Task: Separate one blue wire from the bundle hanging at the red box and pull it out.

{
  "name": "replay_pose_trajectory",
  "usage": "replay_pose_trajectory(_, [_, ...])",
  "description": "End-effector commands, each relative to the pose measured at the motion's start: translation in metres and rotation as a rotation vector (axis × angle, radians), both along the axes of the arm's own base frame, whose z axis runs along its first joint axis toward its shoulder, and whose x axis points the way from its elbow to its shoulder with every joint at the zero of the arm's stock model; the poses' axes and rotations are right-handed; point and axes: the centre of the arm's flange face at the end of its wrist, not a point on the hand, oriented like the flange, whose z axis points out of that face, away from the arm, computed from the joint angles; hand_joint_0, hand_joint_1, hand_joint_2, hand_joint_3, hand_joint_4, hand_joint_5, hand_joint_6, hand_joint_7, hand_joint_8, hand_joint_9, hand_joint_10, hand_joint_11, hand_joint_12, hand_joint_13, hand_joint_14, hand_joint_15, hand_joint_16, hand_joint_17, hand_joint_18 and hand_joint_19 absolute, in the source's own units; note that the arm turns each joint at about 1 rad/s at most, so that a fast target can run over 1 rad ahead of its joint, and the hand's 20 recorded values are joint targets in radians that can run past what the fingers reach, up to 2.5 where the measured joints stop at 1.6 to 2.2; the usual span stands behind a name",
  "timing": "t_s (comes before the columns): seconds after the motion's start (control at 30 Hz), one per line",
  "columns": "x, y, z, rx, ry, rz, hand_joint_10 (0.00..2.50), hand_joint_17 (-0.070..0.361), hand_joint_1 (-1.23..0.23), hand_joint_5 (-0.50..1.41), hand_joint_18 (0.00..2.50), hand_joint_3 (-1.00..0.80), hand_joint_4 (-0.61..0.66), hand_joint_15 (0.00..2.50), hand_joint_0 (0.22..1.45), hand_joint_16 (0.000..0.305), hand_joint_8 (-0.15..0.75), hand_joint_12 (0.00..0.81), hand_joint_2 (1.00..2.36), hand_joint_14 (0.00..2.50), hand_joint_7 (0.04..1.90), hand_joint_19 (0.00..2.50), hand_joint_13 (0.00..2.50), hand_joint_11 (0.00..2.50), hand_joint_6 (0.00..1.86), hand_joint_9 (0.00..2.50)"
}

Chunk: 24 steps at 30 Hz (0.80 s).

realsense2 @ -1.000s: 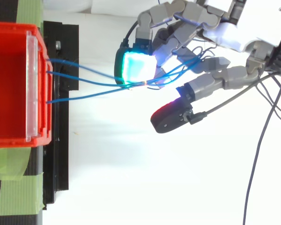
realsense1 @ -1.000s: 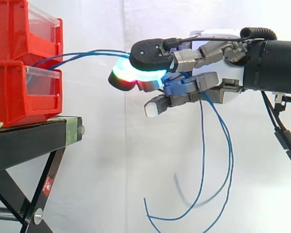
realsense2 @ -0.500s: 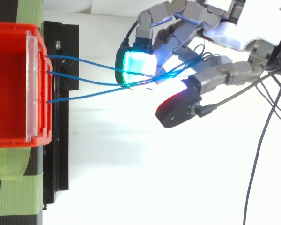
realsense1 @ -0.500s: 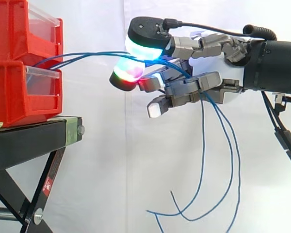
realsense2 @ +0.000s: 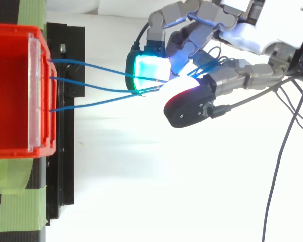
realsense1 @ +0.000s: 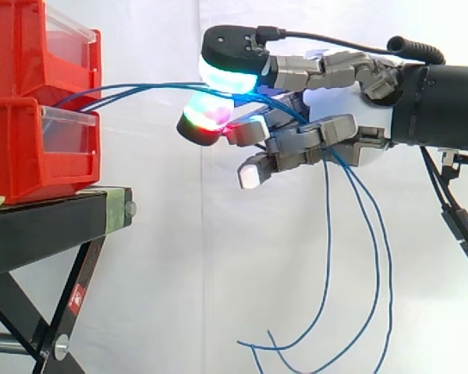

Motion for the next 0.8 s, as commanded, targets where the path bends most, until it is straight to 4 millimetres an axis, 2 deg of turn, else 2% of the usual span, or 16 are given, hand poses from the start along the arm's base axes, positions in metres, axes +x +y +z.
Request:
replay_pose_trajectory(0.0, [0.0002,0.0004,0.0001,0.000,-0.001,0.001,0.01,0.116,-0.66,-0.19,0.82,-0.30,0.21,0.81,0.63,0.051,0.336,0.318,1.02,1.95,1.17,0.89,1.29,1.52,0.78,1.19])
replay_pose_trajectory(0.07, [0.0003,0.0012,0.0001,-0.001,0.000,0.001,0.01,0.116,-0.67,-0.19,0.82,-0.24,0.20,0.81,0.63,0.052,0.342,0.320,1.02,1.95,1.17,0.89,1.30,1.54,0.80,1.19])
replay_pose_trajectory(0.2, [0.0003,0.0013,0.0001,-0.001,-0.001,0.002,0.01,0.117,-0.80,-0.19,0.80,-0.06,0.20,0.81,0.64,0.052,0.334,0.321,1.03,1.93,1.21,0.89,1.28,1.55,0.81,1.16])
replay_pose_trajectory(0.3, [0.0003,0.0012,0.0001,-0.001,0.000,0.001,0.01,0.117,-0.86,-0.20,0.78,-0.01,0.21,0.82,0.66,0.052,0.319,0.319,1.03,1.92,1.23,0.88,1.27,1.56,0.82,1.13])
replay_pose_trajectory(0.53, [0.0003,0.0013,0.0001,-0.001,-0.001,0.002,0.01,0.120,-0.93,-0.24,0.71,-0.11,0.20,0.84,0.71,0.054,0.303,0.318,1.03,1.88,1.20,0.84,1.17,1.56,0.83,0.94])
replay_pose_trajectory(0.77, [0.0003,0.0013,0.0001,-0.001,-0.001,0.002,0.01,0.122,-1.00,-0.25,0.69,-0.20,0.21,0.85,0.73,0.054,0.300,0.320,1.03,1.85,1.21,0.81,1.15,1.56,0.82,0.88])
